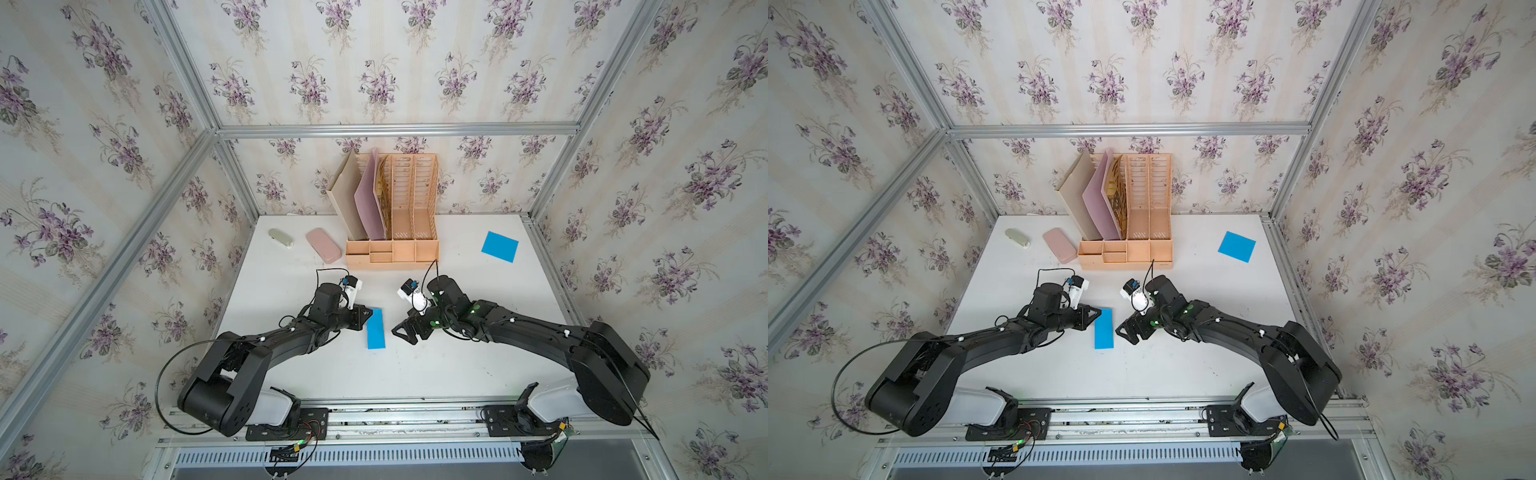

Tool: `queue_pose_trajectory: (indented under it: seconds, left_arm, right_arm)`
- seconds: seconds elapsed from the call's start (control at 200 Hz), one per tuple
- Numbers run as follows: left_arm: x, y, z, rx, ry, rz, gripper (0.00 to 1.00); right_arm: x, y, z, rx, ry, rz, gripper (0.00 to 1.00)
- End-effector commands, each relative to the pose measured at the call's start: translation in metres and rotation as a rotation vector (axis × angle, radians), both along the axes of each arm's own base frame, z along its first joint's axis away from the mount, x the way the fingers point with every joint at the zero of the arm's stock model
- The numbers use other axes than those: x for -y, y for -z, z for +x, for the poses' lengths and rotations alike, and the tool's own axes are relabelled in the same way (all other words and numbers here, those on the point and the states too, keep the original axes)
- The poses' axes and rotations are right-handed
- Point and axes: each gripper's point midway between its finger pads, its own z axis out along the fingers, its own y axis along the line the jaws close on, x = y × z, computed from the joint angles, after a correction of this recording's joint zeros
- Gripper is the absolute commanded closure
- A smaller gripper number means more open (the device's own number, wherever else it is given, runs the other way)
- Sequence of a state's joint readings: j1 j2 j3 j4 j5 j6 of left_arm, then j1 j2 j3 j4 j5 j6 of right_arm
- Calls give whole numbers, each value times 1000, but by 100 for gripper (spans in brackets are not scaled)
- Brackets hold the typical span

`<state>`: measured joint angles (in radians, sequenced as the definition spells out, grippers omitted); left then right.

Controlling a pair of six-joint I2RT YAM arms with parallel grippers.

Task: Fold the square paper along the opposite sides
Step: Place the paper at the center of the board, then move the paper at the center of the board.

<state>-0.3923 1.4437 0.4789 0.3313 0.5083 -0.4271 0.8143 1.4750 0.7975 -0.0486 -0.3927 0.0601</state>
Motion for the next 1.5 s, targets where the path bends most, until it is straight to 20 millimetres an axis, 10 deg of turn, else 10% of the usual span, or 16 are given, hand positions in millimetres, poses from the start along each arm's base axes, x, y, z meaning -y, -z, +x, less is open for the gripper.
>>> queue_pose_trajectory:
  seconds: [0.0,0.16,0.39,0.834,1.004,1.139,1.279,1.444,1.494]
  left_arm:
    - [-5,6,12,13,-37,45,100]
    - [-11,14,19,-21,-68,99,93]
    - [-15,22,22,-71,-89,148,53]
    - [-38,25,31,-101,-193,271,39]
    - [-43,-7,42,-22,-244,274,34]
    - [-23,-70,44,117,-204,252,34]
    - [15,-119,32,234,-97,262,32]
    - [68,-130,14,248,35,222,31]
    - [84,-126,8,242,78,229,29]
  right_arm:
    - [-3,7,-2,12,-21,-35,6]
    - [-6,8,-2,14,-29,-26,6]
    - [-8,11,-3,8,-39,-21,5]
    - [-9,5,0,21,-27,-12,3]
    - [-1,-2,29,78,96,-64,3]
    - [45,-15,94,74,362,-76,13]
    - [147,-24,176,34,751,-51,51]
    - [233,-18,237,57,1013,-154,99]
    - [248,-13,254,60,1044,-194,100]
